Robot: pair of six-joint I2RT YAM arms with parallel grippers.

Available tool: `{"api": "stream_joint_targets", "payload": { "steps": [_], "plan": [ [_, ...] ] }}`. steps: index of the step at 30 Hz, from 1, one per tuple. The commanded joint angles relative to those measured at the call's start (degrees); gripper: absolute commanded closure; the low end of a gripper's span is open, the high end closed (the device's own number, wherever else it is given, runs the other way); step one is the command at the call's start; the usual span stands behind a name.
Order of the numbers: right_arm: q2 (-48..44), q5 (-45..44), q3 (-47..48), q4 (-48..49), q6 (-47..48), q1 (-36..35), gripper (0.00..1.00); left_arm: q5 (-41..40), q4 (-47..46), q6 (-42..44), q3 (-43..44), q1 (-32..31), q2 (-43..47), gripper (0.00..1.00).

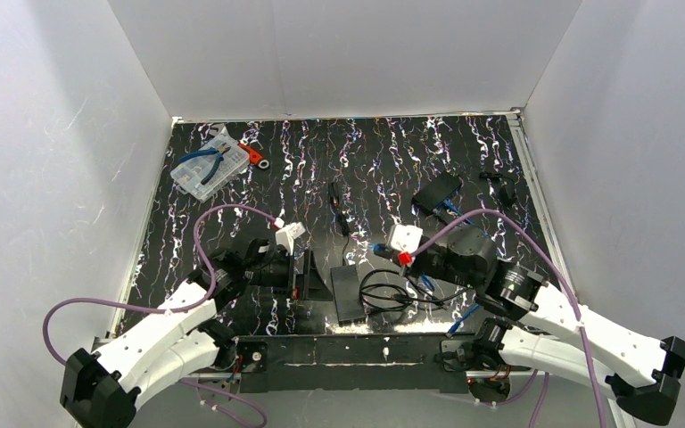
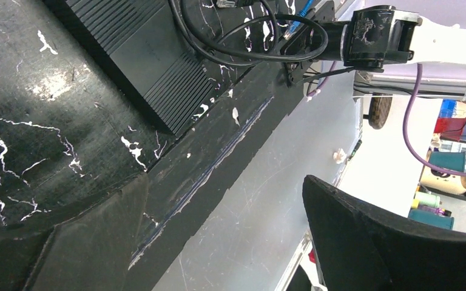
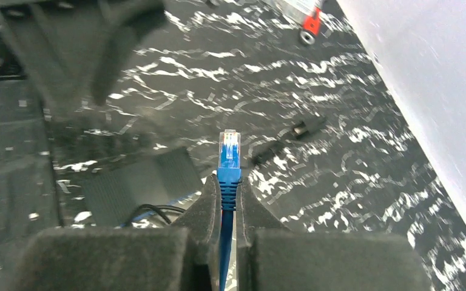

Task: Insert the plug into the switch port
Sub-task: Insert the connector into the switch port.

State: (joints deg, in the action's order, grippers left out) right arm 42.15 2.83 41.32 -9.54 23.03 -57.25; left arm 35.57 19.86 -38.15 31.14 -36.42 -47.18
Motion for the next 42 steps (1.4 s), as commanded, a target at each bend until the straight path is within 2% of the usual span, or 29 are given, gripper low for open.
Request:
{"api": "stream_joint_targets", "payload": {
  "steps": [1, 10, 15, 22, 36, 42],
  "plan": [
    [-2.5, 8.9, -1.7, -1.1, -1.0, -2.8, 0.99, 2.8, -2.6, 0.1, -0.8, 0.4, -0.4, 0.02],
    [2.2, 10.5, -2.8, -7.4, 3.0, -11.6, 0.99, 4.9, -3.6, 0.7, -1.1, 0.4, -2.6, 0.02],
    [3.8, 14.9, -3.4, -9.0, 3.4, -12.6, 0.99, 3.5, -2.5, 0.8, -0.9, 0.4, -1.6, 0.02],
    [13.5, 16.8, -1.2, -12.1, 2.5, -12.9, 0.99, -0.2, -3.7, -1.2, -1.8, 0.4, -1.7, 0.02],
    [25.6, 7.8, -1.1, -8.4, 0.5, -12.8, 0.99, -1.7, -4.0, -1.7, -1.6, 0.4, -2.3, 0.02],
    [27.3, 2.6, -1.9, -5.1, -1.8, -10.9, 0.99, -1.8, -4.0, -1.4, -1.0, 0.4, -2.9, 0.02]
  ]
}}
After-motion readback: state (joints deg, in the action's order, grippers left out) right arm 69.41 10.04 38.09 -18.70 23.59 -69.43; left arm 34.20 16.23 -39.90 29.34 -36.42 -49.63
